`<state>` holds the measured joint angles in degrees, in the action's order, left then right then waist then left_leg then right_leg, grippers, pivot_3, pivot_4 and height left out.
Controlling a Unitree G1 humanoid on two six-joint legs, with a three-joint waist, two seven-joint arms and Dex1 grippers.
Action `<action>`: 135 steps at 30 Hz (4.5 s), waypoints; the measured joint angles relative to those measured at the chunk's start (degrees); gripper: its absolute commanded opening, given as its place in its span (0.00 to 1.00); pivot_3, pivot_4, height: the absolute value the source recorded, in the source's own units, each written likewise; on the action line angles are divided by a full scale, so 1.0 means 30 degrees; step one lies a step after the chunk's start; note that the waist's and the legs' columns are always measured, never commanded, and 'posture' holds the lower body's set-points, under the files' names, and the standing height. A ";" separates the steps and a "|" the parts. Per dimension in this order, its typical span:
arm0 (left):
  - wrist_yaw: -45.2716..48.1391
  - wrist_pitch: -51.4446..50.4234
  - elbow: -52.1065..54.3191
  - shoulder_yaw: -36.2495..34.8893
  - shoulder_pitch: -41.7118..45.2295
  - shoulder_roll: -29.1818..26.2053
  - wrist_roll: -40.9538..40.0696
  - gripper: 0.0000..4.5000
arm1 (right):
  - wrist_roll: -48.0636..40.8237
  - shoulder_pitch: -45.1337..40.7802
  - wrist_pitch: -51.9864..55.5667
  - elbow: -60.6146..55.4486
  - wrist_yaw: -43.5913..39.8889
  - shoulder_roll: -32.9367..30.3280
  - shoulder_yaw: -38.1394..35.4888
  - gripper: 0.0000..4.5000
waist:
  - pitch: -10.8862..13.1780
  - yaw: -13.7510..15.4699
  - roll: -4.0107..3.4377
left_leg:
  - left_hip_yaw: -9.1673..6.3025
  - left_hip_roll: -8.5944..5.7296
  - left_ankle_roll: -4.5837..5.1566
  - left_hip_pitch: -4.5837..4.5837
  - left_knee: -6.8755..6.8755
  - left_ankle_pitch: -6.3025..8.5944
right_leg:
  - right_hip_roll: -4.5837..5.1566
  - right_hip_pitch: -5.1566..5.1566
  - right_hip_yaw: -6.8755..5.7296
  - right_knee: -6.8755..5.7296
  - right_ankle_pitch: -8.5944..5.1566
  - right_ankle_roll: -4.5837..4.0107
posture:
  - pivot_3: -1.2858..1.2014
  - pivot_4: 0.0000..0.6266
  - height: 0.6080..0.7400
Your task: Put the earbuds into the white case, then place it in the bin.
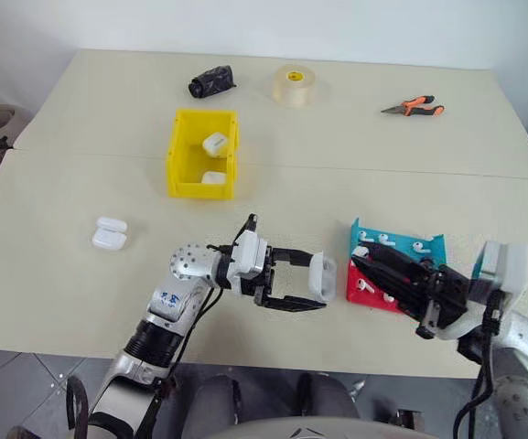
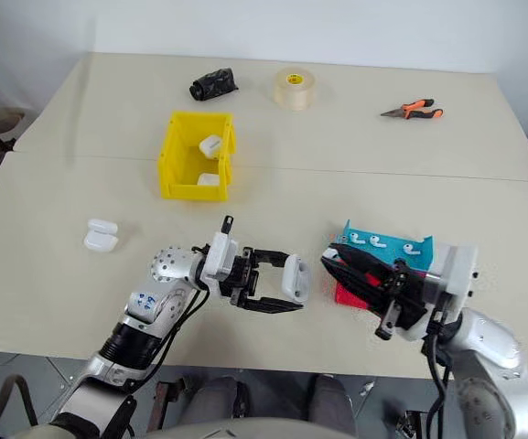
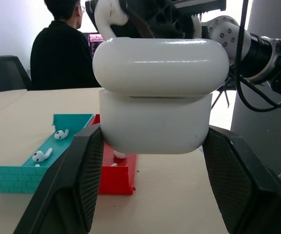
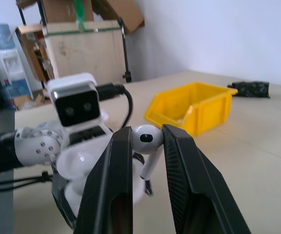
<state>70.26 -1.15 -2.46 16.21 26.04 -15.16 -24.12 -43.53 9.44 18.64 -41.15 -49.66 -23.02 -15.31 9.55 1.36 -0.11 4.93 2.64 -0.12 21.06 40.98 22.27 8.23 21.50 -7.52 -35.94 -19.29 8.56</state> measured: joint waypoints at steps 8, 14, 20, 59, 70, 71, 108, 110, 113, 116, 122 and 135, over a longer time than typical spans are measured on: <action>-0.0013 -0.1016 0.0646 -0.0074 0.0010 0.0136 -0.0307 0.60 | 0.1567 -0.0111 -0.1907 0.0311 0.0868 0.1152 0.2852 0.12 | 0.0000 0.0017 -0.0001 | -0.0001 0.0000 0.0000 0.0002 0.0001 0.0000 | 0.0000 -0.0001 -0.0002 -0.0001 0.0000 0.0000 | 0.52 0.24 1.00; -0.0248 -0.1336 0.0835 -0.0214 -0.0278 0.0257 -0.0444 0.60 | 0.2180 -0.0130 -0.3403 0.1247 0.0726 0.1159 0.3386 0.12 | -0.0001 0.0010 -0.0002 | 0.0002 0.0000 0.0000 0.0001 0.0000 0.0000 | 0.0000 0.0000 -0.0001 0.0000 0.0000 0.0000 | 0.52 0.24 1.00; -0.0461 -0.1333 0.1036 -0.0453 -0.0282 0.0438 -0.0466 0.60 | 0.2378 0.0022 -0.4268 0.2047 0.0537 0.1061 0.3449 0.12 | -0.0001 0.0001 -0.0002 | 0.0003 0.0001 0.0000 0.0000 0.0000 0.0000 | 0.0000 0.0000 -0.0001 0.0000 0.0000 0.0000 | 0.52 0.24 1.00; -0.0369 -0.1217 0.1237 -0.1014 -0.0531 0.0670 -0.0458 0.60 | 0.0663 -0.0577 -0.3596 0.3301 0.0122 -0.2440 0.1377 0.99 | 0.0000 0.0059 -0.0001 | 0.0002 0.0003 0.0001 0.0007 0.0001 0.0001 | 0.0000 0.0000 0.0001 0.0005 0.0000 0.0000 | 0.52 0.24 1.00; -0.0729 0.0077 0.0900 -0.1287 -0.1270 -0.0506 0.0591 0.60 | 0.2532 0.2956 -0.7687 1.0265 -0.4257 -0.5349 -0.5997 0.99 | 0.0001 0.0100 0.0000 | 0.0040 0.0002 0.0002 -0.0004 -0.0009 0.0001 | 0.0001 -0.0004 0.0021 0.0027 0.0000 0.0000 | 0.52 0.24 1.00; -0.0826 0.0225 0.0769 -0.1299 -0.1269 -0.0433 0.0640 0.60 | 0.2858 0.3056 -0.8265 1.1320 -0.4533 -0.5441 -0.6437 0.99 | 0.0001 0.0101 0.0000 | 0.0045 0.0002 0.0002 -0.0005 -0.0010 0.0001 | 0.0001 -0.0004 0.0023 0.0026 0.0000 0.0000 | 0.52 0.24 1.00; -0.2150 0.1799 -0.0068 -0.0673 -0.1130 0.0866 0.1539 0.60 | 1.4758 -1.7076 0.2588 1.8106 -0.8894 -1.4060 1.1305 0.99 | -0.0014 -0.0061 -0.0087 | 0.0064 0.0018 0.0002 0.0034 -0.0001 0.0001 | 0.0007 0.0040 -0.0004 0.0024 0.0000 0.0000 | 0.52 0.24 1.00; -0.2184 0.1834 -0.0089 -0.0690 -0.1017 0.0872 0.1553 0.60 | 1.5473 -1.7754 0.1888 1.8998 -0.9078 -1.3806 1.1725 0.99 | -0.0014 -0.0086 -0.0087 | 0.0064 0.0020 0.0002 0.0032 -0.0002 0.0001 | 0.0007 0.0041 -0.0006 0.0023 0.0000 0.0001 | 0.52 0.24 1.00; -0.2221 0.1850 -0.0092 -0.0694 -0.0958 0.0878 0.1563 0.60 | 1.6320 -1.8473 0.0828 2.0144 -0.9293 -1.3275 1.1954 0.99 | -0.0014 -0.0098 -0.0087 | 0.0067 0.0020 0.0002 0.0033 -0.0001 0.0001 | 0.0007 0.0041 -0.0006 0.0023 0.0000 0.0001 | 0.52 0.24 1.00; -0.2190 0.1833 -0.0067 -0.0600 -0.0981 0.0892 0.1561 0.60 | 1.7024 -1.8986 0.0108 2.1036 -0.9590 -1.2678 1.2415 0.99 | -0.0014 -0.0087 -0.0087 | 0.0063 0.0020 0.0001 0.0033 0.0001 0.0001 | 0.0007 0.0041 -0.0011 0.0020 0.0000 0.0001 | 0.52 0.24 1.00; -0.2179 0.1754 0.0094 -0.0542 -0.1122 0.0854 0.1542 0.60 | 1.8009 -1.9167 -0.0809 2.2115 -1.0020 -1.2299 1.2559 0.99 | -0.0014 -0.0070 -0.0088 | 0.0065 0.0020 0.0001 0.0036 0.0004 0.0001 | 0.0007 0.0042 -0.0012 0.0020 0.0000 0.0001 | 0.52 0.24 1.00; -0.2432 0.1518 0.0591 -0.0553 -0.1290 0.0756 0.1513 0.60 | 1.9041 -1.9314 -0.1281 2.2776 -1.0515 -1.1605 1.2533 0.79 | -0.0015 -0.0175 -0.0089 | 0.0062 0.0023 0.0001 0.0031 0.0003 0.0000 | 0.0007 0.0041 -0.0015 0.0014 0.0000 0.0001 | 0.52 0.24 1.00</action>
<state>62.96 3.41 -0.69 14.55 22.17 -12.89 -19.58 13.59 -48.51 14.80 27.18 -81.21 -57.84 22.29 9.50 0.83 -0.37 5.11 2.70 -0.12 21.16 40.99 22.28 8.26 21.63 -7.56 -35.90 -19.29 8.56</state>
